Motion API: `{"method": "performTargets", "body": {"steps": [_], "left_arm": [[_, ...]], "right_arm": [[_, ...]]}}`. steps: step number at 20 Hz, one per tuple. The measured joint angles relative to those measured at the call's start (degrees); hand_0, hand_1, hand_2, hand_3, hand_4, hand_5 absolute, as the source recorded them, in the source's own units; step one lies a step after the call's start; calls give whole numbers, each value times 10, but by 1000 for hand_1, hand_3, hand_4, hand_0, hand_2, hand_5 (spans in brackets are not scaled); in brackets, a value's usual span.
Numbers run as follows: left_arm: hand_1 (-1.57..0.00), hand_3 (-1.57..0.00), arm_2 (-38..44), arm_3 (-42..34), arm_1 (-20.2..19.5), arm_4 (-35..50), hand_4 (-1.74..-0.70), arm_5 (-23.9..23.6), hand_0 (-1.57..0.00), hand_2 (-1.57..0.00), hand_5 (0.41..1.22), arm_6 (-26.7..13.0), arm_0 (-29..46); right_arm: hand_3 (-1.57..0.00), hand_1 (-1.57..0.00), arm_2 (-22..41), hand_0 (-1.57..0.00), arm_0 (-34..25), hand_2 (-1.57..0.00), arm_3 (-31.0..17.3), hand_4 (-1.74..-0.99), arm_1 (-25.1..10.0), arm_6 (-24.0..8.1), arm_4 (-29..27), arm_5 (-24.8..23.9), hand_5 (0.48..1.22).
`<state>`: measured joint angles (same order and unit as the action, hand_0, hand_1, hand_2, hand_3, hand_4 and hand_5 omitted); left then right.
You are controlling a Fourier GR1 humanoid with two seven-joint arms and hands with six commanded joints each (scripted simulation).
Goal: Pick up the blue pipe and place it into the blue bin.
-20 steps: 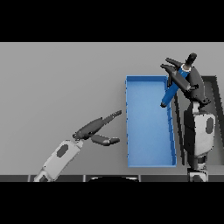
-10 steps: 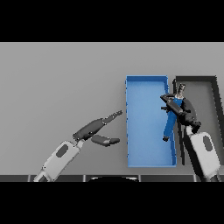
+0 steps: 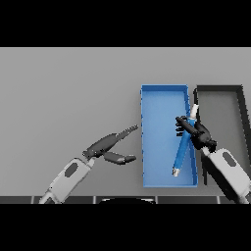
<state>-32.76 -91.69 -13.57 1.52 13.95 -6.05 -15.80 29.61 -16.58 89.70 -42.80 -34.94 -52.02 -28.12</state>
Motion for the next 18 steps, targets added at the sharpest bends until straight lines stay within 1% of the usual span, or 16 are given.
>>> {"method": "performTargets", "body": {"steps": [2,4,5,7,8,9,11,12,13,14,15,16,17,18], "left_arm": [[1,1,-1,-2,-1,-1,-829,-1,1,1,477,1,3],[1,1,2,-3,-1,4,-831,0,1,1,473,1,1],[1,1,0,-6,-1,4,-831,1,1,1,472,3,5],[1,1,1,-12,-5,6,-832,1,1,1,471,6,7],[1,1,2,-12,-6,6,-830,1,1,1,471,2,8],[1,1,1,-5,0,4,-829,-2,1,1,471,-3,3],[1,1,-2,-5,1,0,-828,-3,1,1,472,1,7],[1,1,-2,-7,0,-2,-828,-6,1,1,471,2,10],[1,1,1,-8,-6,0,-826,-3,1,1,470,6,9],[1,1,-2,-11,-5,-2,-826,-3,1,1,471,8,11],[1,1,4,-10,-8,1,-826,-3,1,1,472,0,4],[1,1,3,-10,-8,1,-826,-2,1,1,472,0,3],[1,1,3,-8,-6,1,-826,-2,1,1,473,-7,1],[1,1,-1,-9,-2,-1,-826,-3,1,1,474,-5,3]], "right_arm": [[-135,-231,26,-246,-14,-223,7,-1204,-28,0,13,29,1002],[-86,-148,58,-157,-27,-142,15,-1196,-47,0,19,32,933],[-68,-118,69,-154,-30,-114,17,-1192,-52,0,20,33,907],[-43,-75,88,-98,-41,-72,16,-1188,-62,0,28,37,861],[-35,-60,90,-79,-42,-58,11,-1196,-62,0,31,36,838],[-27,-48,100,-63,-49,-46,13,-1188,-70,0,23,30,818],[-17,-30,109,-40,-53,-29,14,-1182,-75,0,21,22,795],[-14,-24,113,-32,-51,-23,9,-1182,-72,6,27,23,789],[-11,-19,114,-25,-52,-18,15,-1176,-72,7,28,21,783],[-8,-15,107,-20,-53,-14,11,-1186,-70,12,21,22,774],[-8,-15,111,-20,-57,-14,9,-1186,-72,8,28,21,772],[-8,-15,120,-20,-62,-14,7,-1186,-66,5,34,23,766],[-8,-15,119,-20,-62,-14,13,-1186,-67,0,31,17,767],[-8,-15,117,-20,-65,-14,12,-1186,-65,1,29,17,769]]}}
